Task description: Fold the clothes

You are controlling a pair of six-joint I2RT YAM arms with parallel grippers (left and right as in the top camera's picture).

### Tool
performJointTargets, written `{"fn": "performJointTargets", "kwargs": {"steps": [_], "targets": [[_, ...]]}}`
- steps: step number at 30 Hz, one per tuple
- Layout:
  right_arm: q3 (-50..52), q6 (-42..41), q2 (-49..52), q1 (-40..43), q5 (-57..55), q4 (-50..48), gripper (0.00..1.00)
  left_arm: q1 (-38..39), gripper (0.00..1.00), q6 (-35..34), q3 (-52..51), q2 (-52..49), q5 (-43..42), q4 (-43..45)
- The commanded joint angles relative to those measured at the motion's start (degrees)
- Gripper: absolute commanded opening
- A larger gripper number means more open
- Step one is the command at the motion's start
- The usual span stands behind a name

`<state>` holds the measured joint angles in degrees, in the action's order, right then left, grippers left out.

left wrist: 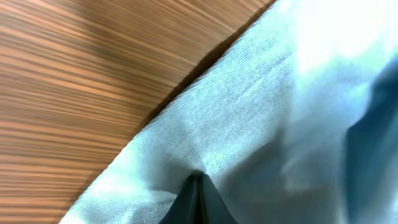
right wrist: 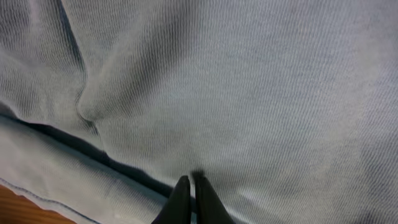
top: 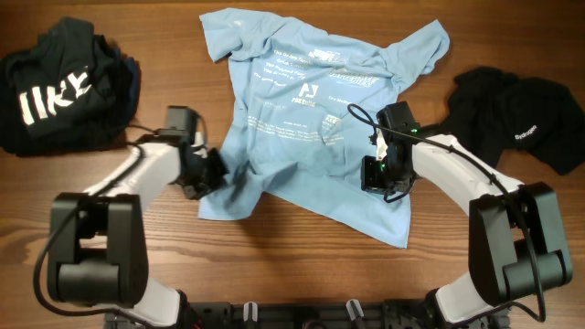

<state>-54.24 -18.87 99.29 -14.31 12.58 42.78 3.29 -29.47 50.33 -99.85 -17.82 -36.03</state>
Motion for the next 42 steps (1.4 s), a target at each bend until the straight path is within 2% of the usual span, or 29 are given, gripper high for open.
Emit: {"fn": "performJointTargets", "kwargs": {"steps": [1,5,12,22,26,28,30,34,37,39,40,41,42], "targets": [[0.4,-0.6,0.0,0.1,-0.9,0.1,0.04,-8.2,0.04,-1.4,-4.4,-5.7,13.5,-0.9],[0.4,-0.6,0.0,0.1,-0.9,0.1,0.05,-12.9,0.04,-0.8,-4.4,-5.7,13.4,-1.1],[0.4,-0.7,0.0,0.1,-0.9,0.6,0.04,-13.6,0.04,-0.3,-4.4,-5.7,13.8,-0.8],[0.2,-0.7,0.0,0.1,-0.9,0.5,0.06,-16.3,0.04,-0.4,-4.4,-5.7,21.9,3.8],[-1.4,-0.6,0.0,0.1,-1.6,0.4,0.2,-20.0,0.04,-0.3,-4.4,-5.7,22.4,4.6],[-4.0,0.2,0.0,0.1,-2.8,1.0,0.36,-21.8,0.04,-0.4,-4.2,-5.7,22.1,4.5],[-7.0,0.9,-0.1,0.1,-3.4,1.8,0.43,-22.7,0.04,-0.4,-4.2,-5.7,20.4,4.1],[-12.8,2.5,-0.1,0.1,-4.3,2.7,0.51,-23.0,0.04,0.1,-3.7,-5.6,13.1,2.6],[-17.0,4.6,-0.1,0.2,-5.9,1.5,0.57,-22.8,0.04,3.9,-3.2,-5.0,6.2,2.6],[-18.8,6.1,-0.1,0.2,-6.9,-0.5,0.61,-22.6,0.09,4.3,-2.8,-4.0,4.3,2.1],[-19.5,7.4,-0.1,0.2,-6.9,-1.7,0.62,-22.4,0.17,5.1,-2.5,-3.3,3.4,2.1],[-19.9,8.7,-0.1,0.2,-6.8,-3.3,0.64,-22.2,0.34,5.2,-2.3,-2.4,3.1,2.1],[-20.2,10.2,-0.1,0.2,-6.6,-5.0,0.66,-21.9,0.42,5.2,-2.1,-1.5,3.1,2.1]]}}
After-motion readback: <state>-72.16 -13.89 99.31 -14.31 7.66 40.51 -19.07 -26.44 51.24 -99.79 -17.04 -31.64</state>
